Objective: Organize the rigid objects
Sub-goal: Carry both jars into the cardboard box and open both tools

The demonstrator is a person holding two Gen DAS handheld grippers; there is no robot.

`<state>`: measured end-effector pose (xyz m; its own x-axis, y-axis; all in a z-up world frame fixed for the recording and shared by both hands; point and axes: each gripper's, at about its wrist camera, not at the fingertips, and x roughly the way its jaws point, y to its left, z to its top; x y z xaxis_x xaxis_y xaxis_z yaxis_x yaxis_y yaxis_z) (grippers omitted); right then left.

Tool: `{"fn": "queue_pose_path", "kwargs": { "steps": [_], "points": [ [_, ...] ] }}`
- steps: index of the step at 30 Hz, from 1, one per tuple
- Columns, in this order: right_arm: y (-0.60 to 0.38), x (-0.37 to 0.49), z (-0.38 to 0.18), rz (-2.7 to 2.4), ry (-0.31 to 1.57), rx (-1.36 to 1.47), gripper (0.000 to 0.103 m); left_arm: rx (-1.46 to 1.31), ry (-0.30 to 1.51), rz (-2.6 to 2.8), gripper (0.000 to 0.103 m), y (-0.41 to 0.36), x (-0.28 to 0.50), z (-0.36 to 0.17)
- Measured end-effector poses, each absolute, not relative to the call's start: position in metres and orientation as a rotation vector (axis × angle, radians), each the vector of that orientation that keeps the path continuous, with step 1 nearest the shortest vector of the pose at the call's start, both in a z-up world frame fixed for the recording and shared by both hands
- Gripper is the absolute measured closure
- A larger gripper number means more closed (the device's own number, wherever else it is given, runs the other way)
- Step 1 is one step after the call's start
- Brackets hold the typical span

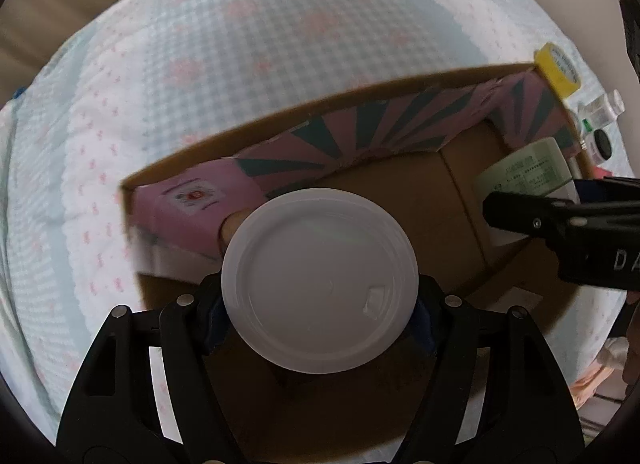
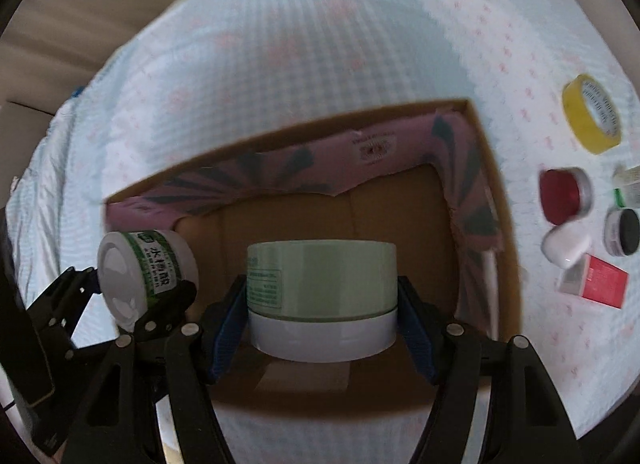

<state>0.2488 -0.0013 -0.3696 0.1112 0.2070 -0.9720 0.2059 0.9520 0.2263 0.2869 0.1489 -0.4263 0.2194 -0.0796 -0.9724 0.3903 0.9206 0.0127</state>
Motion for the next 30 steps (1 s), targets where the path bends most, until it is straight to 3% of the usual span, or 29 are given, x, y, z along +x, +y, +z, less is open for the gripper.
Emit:
{"fn": "queue_pose_path", "kwargs": {
  "steps": [7, 10, 11, 12, 13, 21, 30],
  "points": [
    [-0.006, 0.259, -0.385, 0.019, 1.528, 0.352, 0.037, 0.261, 1.345, -0.383, 0.035, 0.145, 0.289, -0.434],
    [-0.002, 0.264, -0.385, 0.011, 1.523, 0.289, 0.035, 0.214, 1.330, -0.407, 0.000, 0.147, 0.289, -0.426],
    [0.000, 0.265, -0.386, 0.020, 1.538, 0.283, 0.029, 0.222, 1.310, -0.396, 0.000, 0.147, 0.287, -0.422],
    [-0.001, 0.267, -0.388, 0.038, 1.565, 0.284, 0.004, 0.224, 1.308, -0.396, 0.000, 0.146, 0.285, -0.420],
    [0.000, 0.269, -0.386, 0.046, 1.569, 0.281, 0.000, 0.226, 1.307, -0.391, 0.000, 0.146, 0.282, -0.420],
    [-0.006, 0.255, -0.369, 0.005, 1.494, 0.269, 0.000, 0.227, 1.320, -0.371, 0.000, 0.149, 0.263, -0.422],
    [-0.009, 0.238, -0.335, 0.003, 1.458, 0.248, 0.000, 0.215, 1.256, -0.338, 0.000, 0.152, 0.253, -0.381]
  ]
}}
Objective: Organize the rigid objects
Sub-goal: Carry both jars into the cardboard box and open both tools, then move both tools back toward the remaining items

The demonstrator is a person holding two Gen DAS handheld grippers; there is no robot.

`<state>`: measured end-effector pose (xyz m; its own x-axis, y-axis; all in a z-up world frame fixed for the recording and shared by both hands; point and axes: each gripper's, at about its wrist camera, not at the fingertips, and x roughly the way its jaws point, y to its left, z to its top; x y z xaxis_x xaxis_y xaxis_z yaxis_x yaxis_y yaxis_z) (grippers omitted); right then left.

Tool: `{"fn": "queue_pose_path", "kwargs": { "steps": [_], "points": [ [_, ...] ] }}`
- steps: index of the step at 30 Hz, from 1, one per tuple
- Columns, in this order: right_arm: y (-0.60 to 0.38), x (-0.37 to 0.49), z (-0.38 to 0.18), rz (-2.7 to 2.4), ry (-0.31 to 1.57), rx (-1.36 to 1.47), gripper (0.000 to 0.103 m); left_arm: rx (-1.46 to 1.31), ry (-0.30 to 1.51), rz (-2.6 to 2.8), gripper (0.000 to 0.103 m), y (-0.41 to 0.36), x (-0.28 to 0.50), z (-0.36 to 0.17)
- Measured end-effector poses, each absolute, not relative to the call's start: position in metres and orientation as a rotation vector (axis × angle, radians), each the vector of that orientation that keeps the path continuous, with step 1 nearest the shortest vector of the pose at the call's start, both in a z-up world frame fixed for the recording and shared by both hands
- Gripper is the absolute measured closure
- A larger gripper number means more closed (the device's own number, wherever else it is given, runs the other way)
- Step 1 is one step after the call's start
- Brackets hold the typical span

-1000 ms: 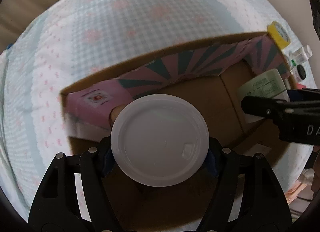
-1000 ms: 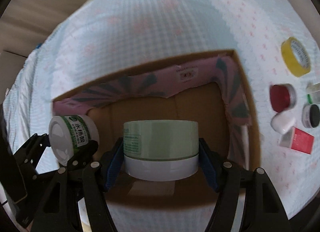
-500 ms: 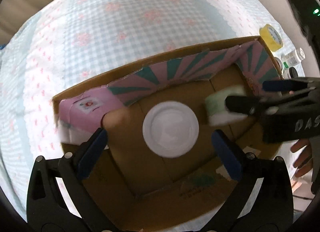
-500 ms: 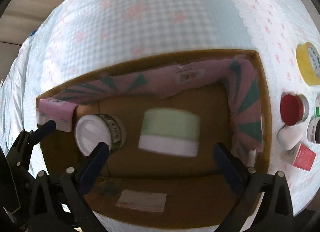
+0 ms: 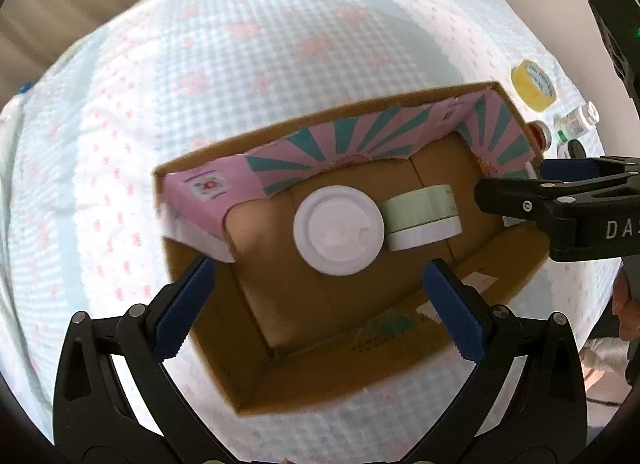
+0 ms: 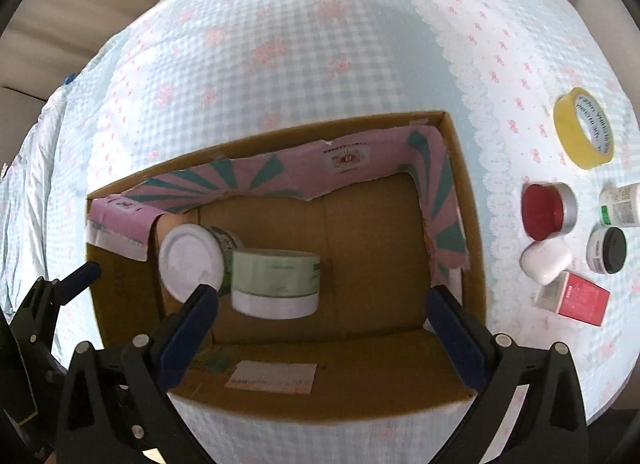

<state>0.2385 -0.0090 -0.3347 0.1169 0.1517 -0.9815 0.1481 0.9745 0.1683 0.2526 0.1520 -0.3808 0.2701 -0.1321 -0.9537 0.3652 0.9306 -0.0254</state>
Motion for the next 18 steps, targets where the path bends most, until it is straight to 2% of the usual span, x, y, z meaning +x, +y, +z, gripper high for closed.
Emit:
{"fn": "queue_pose_path", "kwargs": {
  "steps": [6, 18],
  "points": [
    [0.000, 0.225, -0.297, 0.034, 1.402, 0.183, 0.000, 0.210, 1.188, -0.309, 0.000, 0.157, 0.231, -0.337],
    [0.005, 0.163, -0.178, 0.013, 1.255, 0.115, 0.000, 0.188, 1.051, -0.272, 0.000, 0.165, 0.171, -0.224]
  ]
}}
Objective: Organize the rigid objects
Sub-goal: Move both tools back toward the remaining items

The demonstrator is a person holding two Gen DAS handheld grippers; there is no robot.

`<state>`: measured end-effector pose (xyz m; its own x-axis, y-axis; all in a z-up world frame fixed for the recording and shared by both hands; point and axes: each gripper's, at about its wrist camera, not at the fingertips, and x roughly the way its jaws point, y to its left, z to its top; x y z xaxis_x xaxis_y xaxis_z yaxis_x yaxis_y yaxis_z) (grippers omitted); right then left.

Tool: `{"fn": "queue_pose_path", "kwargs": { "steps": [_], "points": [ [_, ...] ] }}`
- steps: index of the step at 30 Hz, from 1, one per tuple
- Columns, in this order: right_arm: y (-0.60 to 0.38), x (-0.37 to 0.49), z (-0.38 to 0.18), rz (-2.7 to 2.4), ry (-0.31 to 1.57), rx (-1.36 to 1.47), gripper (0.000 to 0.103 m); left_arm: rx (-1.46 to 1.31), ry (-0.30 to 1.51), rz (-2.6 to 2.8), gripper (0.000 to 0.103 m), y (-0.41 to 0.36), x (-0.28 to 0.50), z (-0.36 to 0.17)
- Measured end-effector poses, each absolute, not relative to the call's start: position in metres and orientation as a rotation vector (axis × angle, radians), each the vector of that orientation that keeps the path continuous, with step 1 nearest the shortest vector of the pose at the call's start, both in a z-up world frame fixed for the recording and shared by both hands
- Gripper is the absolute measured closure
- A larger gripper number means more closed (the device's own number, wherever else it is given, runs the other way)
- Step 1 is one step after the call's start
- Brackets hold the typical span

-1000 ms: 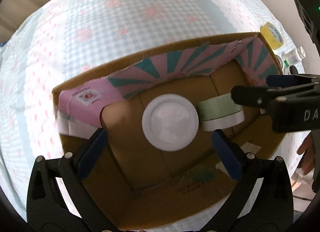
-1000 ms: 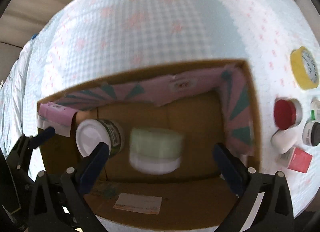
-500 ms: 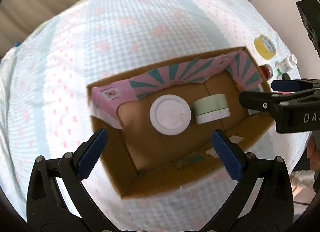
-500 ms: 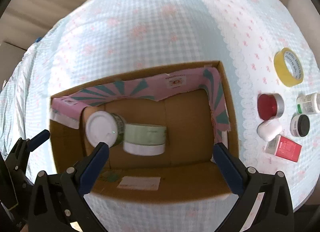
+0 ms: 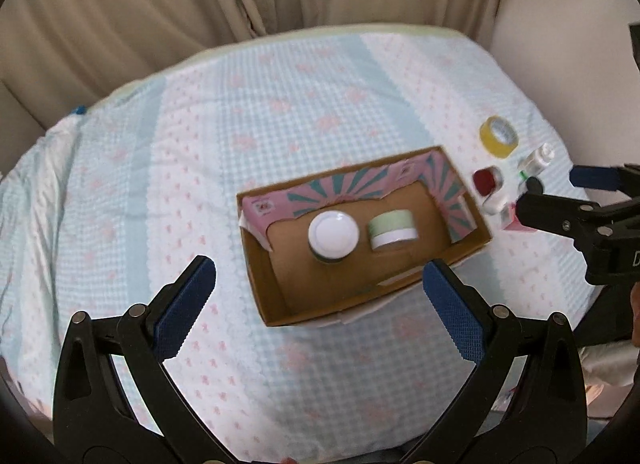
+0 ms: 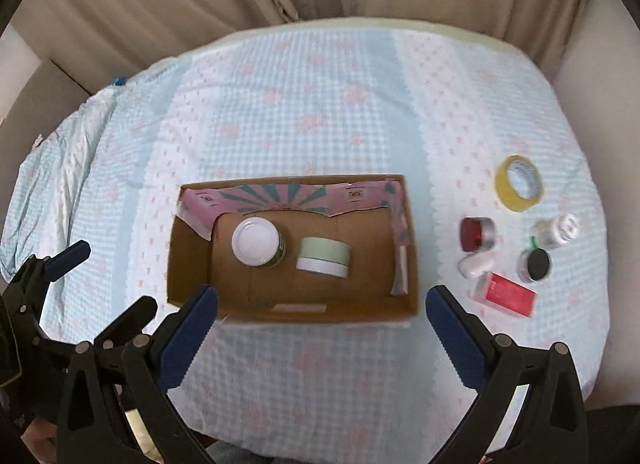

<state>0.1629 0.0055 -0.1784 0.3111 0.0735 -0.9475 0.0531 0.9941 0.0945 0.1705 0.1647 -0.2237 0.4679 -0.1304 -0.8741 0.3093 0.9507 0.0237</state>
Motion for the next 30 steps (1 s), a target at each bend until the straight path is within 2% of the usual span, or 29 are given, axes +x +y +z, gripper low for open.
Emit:
{"fn": "queue_pose_path", "kwargs": {
  "steps": [6, 14, 21, 30],
  "points": [
    [-0.033, 0.124, -0.137, -0.067, 1.161, 0.144, 0.000, 0.150, 0.986, -0.299, 0.000, 0.134, 0.152, -0.184],
    [-0.134, 0.081, -0.117, -0.146, 1.092, 0.191, 0.000, 0.116, 0.970, -0.264, 0.000, 0.053, 0.126, -0.170],
    [-0.232, 0.068, -0.125, -0.087, 1.078, 0.155, 0.000, 0.036, 1.013, -0.161, 0.000, -0.030, 0.114, -0.185],
    [-0.317, 0.084, -0.160, -0.072, 1.142, 0.145, 0.000, -0.033, 1.163, -0.127, 0.000, -0.111, 0.126, -0.236]
  ]
}}
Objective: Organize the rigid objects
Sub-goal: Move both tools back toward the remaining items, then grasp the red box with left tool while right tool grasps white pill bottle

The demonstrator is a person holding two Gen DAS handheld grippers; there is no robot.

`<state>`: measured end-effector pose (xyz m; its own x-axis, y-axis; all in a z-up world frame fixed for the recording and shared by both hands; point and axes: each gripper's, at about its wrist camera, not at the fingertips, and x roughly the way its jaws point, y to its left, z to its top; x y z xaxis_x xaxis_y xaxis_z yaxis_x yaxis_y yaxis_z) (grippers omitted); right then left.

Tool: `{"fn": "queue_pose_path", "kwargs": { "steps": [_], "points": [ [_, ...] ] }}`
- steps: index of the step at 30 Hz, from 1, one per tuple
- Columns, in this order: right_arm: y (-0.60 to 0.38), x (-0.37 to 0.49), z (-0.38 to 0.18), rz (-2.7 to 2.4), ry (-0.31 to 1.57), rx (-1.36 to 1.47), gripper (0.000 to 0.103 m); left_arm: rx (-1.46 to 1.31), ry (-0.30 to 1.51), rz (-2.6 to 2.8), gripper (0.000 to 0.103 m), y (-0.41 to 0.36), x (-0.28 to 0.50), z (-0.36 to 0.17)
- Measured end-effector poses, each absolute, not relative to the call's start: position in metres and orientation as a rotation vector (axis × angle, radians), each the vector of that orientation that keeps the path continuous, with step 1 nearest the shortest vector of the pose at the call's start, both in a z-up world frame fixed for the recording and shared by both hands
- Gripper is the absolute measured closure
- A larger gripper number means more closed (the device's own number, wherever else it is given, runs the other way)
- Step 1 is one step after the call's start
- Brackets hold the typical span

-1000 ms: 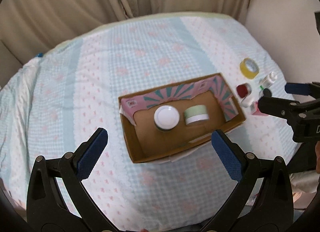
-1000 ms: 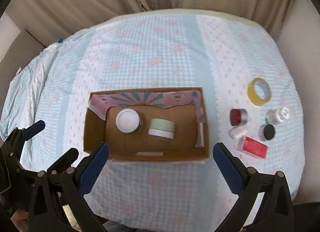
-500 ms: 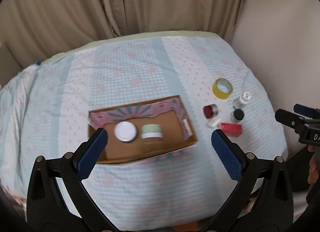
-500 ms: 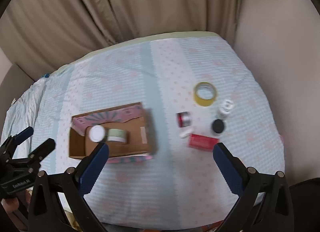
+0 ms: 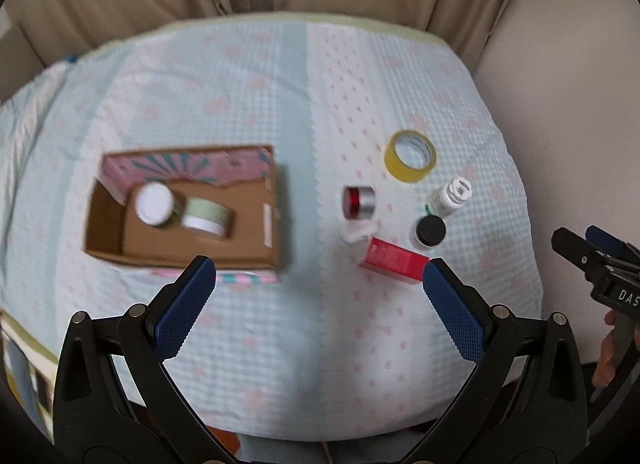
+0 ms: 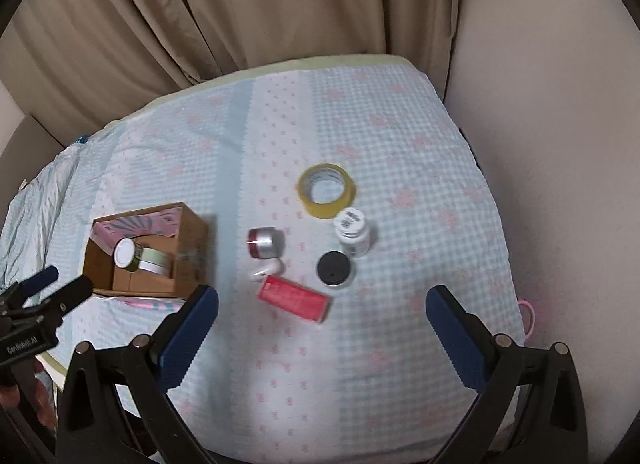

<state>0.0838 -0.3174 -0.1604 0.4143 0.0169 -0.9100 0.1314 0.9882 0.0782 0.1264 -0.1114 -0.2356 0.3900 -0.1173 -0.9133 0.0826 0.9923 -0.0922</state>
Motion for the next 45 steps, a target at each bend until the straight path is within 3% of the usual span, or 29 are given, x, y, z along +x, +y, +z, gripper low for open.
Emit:
{"fn": "queue_pose_path", "kwargs": {
  "steps": [18, 29, 38, 41, 42, 45],
  "points": [
    [-0.354, 0.158, -0.293, -0.112, 1.194, 0.218, 0.000, -0.391, 1.508, 0.060, 0.000, -0.175, 0.182, -0.436],
    [-0.364, 0.190, -0.362, -0.128, 1.237, 0.270, 0.005, -0.516, 1.561, 0.195, 0.002, -0.190, 0.198, -0.496],
    [-0.375, 0.207, -0.386, -0.140, 1.227, 0.266, 0.024, -0.456, 1.607, 0.207, 0.033, -0.215, 0.202, -0.516],
    [-0.370, 0.212, -0.387, -0.102, 1.226, 0.243, 0.041, -0.465, 1.607, 0.200, 0.038, -0.212, 0.200, -0.515],
    [-0.367, 0.213, -0.387, -0.082, 1.231, 0.237, 0.052, -0.470, 1.609, 0.191, 0.039, -0.211, 0.199, -0.515],
    [-0.359, 0.215, -0.385, -0.077, 1.247, 0.184, 0.052, -0.493, 1.609, 0.164, 0.045, -0.204, 0.196, -0.511]
  ]
}}
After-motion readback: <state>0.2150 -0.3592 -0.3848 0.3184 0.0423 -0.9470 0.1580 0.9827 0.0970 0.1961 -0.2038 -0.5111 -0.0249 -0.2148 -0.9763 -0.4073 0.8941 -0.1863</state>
